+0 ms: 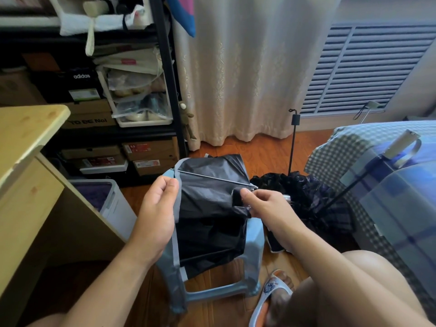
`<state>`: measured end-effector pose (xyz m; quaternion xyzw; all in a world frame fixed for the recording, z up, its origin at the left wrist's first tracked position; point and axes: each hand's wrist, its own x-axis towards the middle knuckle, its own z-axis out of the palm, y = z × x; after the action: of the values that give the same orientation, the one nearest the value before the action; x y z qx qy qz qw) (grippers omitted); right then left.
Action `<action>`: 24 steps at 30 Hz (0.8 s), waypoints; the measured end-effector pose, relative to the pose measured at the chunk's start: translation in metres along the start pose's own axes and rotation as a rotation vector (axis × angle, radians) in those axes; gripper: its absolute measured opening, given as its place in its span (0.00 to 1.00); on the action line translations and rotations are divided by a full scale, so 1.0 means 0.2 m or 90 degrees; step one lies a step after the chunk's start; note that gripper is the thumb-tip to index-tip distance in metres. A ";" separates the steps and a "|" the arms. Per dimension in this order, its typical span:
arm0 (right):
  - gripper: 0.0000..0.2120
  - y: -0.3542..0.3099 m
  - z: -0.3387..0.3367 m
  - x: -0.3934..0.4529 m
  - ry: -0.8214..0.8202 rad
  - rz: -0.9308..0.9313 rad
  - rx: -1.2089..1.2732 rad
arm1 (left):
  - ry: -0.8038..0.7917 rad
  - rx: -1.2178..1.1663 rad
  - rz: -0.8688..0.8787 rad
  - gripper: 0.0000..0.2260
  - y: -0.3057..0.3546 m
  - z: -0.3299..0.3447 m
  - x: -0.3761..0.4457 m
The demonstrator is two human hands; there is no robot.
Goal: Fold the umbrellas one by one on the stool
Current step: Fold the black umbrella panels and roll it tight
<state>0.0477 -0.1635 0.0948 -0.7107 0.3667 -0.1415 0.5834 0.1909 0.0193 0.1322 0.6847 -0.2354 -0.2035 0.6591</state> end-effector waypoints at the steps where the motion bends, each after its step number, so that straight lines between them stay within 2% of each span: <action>1: 0.18 0.00 0.00 0.00 -0.026 0.001 0.044 | -0.002 0.011 0.009 0.18 0.00 0.00 0.00; 3: 0.12 0.00 0.01 0.02 -0.024 0.004 0.146 | 0.005 0.055 0.030 0.16 0.00 0.00 0.00; 6: 0.14 0.00 0.02 0.06 0.019 0.003 0.230 | 0.066 0.162 0.061 0.14 -0.03 0.00 0.00; 9: 0.07 -0.02 -0.01 0.07 0.061 -0.014 0.315 | 0.121 0.219 0.064 0.12 -0.03 -0.01 0.00; 11: 0.10 -0.03 -0.03 0.06 0.073 -0.016 0.329 | 0.133 0.221 0.051 0.13 -0.03 -0.02 0.01; 14: 0.13 -0.03 -0.05 0.01 0.042 -0.043 0.177 | 0.126 0.183 0.029 0.15 -0.04 -0.03 0.03; 18: 0.04 0.04 -0.02 -0.04 -0.023 -0.152 -0.034 | 0.103 0.139 -0.002 0.16 -0.07 -0.02 0.04; 21: 0.09 0.08 -0.01 -0.04 0.096 -0.287 -0.106 | 0.117 0.073 -0.037 0.16 -0.09 -0.02 0.06; 24: 0.08 0.07 -0.02 -0.04 0.131 -0.271 -0.022 | 0.136 0.005 -0.087 0.14 -0.10 -0.03 0.09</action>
<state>0.0343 -0.1616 0.0840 -0.7638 0.2682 -0.3267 0.4877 0.2096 0.0149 0.1133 0.7195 -0.1171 -0.1727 0.6624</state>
